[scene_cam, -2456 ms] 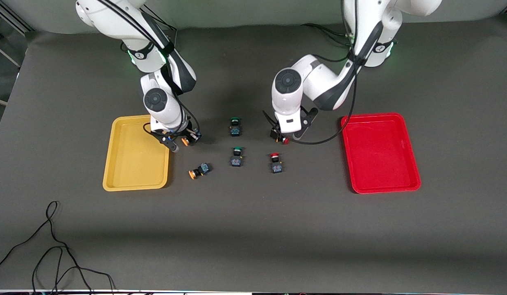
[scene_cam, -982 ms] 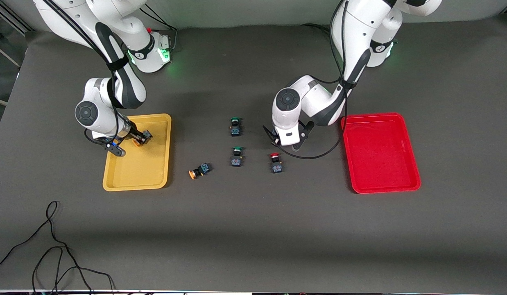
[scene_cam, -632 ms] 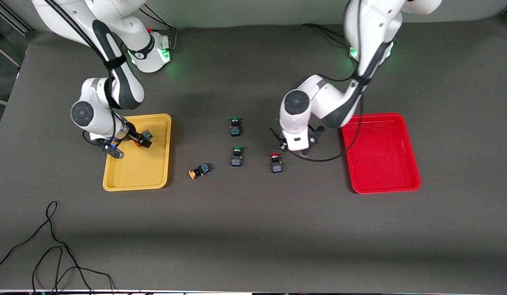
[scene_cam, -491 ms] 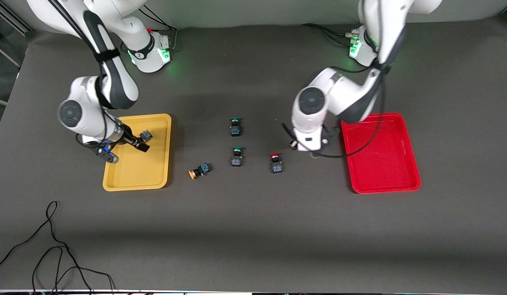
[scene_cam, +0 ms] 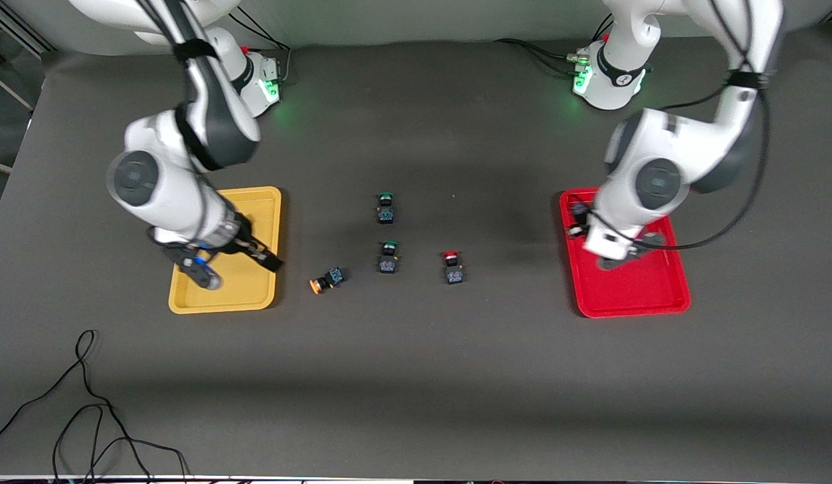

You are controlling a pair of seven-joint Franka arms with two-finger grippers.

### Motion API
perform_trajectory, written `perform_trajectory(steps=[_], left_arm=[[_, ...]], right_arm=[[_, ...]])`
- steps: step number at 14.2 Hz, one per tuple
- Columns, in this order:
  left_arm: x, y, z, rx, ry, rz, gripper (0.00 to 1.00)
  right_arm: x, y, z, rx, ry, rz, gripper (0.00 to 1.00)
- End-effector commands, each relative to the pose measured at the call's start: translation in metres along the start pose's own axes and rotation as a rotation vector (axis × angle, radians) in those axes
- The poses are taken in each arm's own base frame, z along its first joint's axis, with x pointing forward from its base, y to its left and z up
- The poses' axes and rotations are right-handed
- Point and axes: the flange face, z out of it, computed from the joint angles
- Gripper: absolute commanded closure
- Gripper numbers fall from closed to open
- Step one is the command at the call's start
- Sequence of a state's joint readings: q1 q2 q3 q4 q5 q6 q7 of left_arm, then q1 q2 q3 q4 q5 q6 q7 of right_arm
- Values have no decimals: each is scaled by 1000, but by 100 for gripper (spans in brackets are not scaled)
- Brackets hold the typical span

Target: Place red and yellow buttons in trays

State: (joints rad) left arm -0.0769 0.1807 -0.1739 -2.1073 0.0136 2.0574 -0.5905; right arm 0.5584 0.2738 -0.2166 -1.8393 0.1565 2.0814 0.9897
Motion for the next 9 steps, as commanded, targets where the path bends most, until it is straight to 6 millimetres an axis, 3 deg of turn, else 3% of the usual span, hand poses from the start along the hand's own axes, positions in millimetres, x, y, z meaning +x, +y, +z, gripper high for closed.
perform_trajectory(steps=[1,5,7,8,9], left_arm=[[25,-40,34,-45,-10,135,100],[51,-26,101,-78,45,172,100],[52,-21,113,-78,50,190,100],[53,-22,111,-75,50,202,70],[55,-25,109,-72,44,235,7]], right_arm=[[-2,-45,43,-18,-10,68,0],[-3,-55,119,-29,-7,79,0],[-3,-49,153,-22,-17,111,0],[-3,-46,168,-11,-7,118,0],[-5,-44,181,-10,-4,122,0]])
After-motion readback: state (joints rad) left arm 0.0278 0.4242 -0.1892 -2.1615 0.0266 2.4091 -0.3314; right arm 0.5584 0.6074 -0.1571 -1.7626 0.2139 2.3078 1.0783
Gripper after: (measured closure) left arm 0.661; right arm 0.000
